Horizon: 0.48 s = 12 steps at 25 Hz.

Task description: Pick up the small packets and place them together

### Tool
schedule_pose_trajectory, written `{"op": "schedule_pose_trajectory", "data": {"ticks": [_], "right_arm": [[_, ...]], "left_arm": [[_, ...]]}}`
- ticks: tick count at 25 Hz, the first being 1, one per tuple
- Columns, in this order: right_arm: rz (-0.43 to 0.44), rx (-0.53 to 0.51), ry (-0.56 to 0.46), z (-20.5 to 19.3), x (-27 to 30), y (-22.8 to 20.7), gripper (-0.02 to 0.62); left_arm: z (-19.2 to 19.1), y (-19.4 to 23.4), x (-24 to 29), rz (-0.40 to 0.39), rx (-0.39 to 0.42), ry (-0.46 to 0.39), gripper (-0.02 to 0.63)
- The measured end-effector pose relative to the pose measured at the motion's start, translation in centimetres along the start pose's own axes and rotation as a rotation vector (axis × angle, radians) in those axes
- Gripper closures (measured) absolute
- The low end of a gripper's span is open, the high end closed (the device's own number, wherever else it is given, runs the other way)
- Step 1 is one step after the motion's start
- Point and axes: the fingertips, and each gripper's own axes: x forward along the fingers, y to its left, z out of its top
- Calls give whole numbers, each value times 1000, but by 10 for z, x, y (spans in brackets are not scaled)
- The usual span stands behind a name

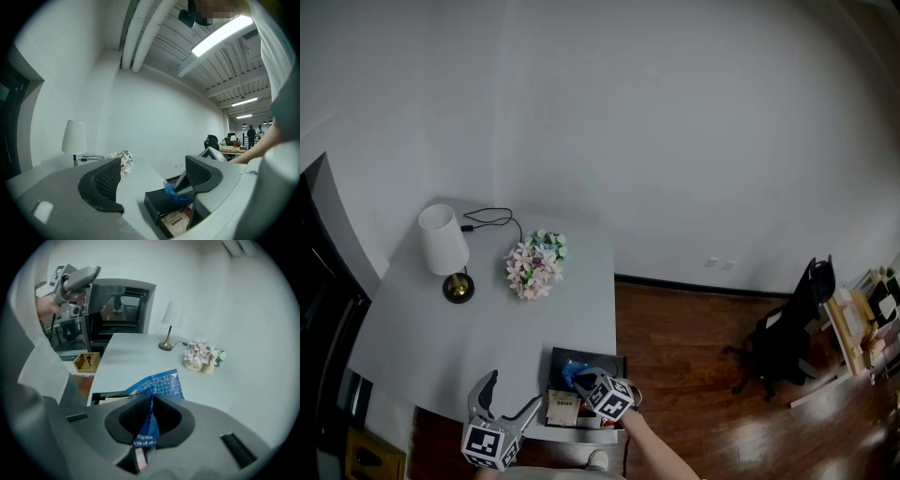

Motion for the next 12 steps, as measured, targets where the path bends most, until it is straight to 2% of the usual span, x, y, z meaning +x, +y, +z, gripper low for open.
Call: {"op": "schedule_pose_trajectory", "data": {"ticks": [4,7,9,12], "right_arm": [[43,-59,85,-4,41,-17,555],[95,10,127,-11,58,-27,554],[120,46,137,-11,64,-30,529],[123,48,127,-14,73,-33,522]], "left_arm": [[0,1,-7,12,7,9,176],[2,10,-14,41,5,4,176],[5,17,-18,59,12,-3,176],[5,20,-20,67,23,-3,176]]}}
